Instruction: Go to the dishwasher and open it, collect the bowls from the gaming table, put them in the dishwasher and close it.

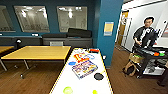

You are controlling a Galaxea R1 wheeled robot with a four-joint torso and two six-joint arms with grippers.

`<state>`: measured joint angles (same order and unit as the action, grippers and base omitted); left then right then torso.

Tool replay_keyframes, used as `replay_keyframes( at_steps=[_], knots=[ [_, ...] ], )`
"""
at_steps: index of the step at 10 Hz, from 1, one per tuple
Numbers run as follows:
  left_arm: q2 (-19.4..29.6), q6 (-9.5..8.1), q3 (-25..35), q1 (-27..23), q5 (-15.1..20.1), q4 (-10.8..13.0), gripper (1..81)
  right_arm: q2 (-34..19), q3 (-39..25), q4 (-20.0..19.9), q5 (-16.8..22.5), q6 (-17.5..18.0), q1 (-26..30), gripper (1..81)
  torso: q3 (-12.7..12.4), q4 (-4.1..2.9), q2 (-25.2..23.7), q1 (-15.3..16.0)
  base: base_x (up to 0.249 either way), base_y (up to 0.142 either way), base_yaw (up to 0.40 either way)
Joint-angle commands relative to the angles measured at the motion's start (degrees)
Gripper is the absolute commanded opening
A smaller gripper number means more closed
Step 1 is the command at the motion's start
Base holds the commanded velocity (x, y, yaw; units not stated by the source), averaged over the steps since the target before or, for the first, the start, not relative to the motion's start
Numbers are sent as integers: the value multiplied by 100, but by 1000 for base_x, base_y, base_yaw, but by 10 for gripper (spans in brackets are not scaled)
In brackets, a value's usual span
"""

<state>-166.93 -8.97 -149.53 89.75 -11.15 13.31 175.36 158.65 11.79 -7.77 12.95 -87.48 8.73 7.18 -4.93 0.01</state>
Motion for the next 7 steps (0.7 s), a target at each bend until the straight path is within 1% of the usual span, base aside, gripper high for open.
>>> replay_keyframes(
  at_steps=[1,3,4,7],
  knots=[
    [98,36,-85,-207,237,57,811,1,-2,16,232,24,234,811,0,0,0,0,0,90,0],
    [98,27,-129,-208,228,5,811,19,7,34,188,6,261,811,0,0,0,0,0,90,0],
    [19,36,-129,-199,254,-4,811,10,16,51,179,-3,270,811,0,0,0,0,0,91,0],
    [9,27,-129,-181,262,57,811,45,-10,52,188,-3,252,811,0,0,0,0,0,104,0]
  ],
)
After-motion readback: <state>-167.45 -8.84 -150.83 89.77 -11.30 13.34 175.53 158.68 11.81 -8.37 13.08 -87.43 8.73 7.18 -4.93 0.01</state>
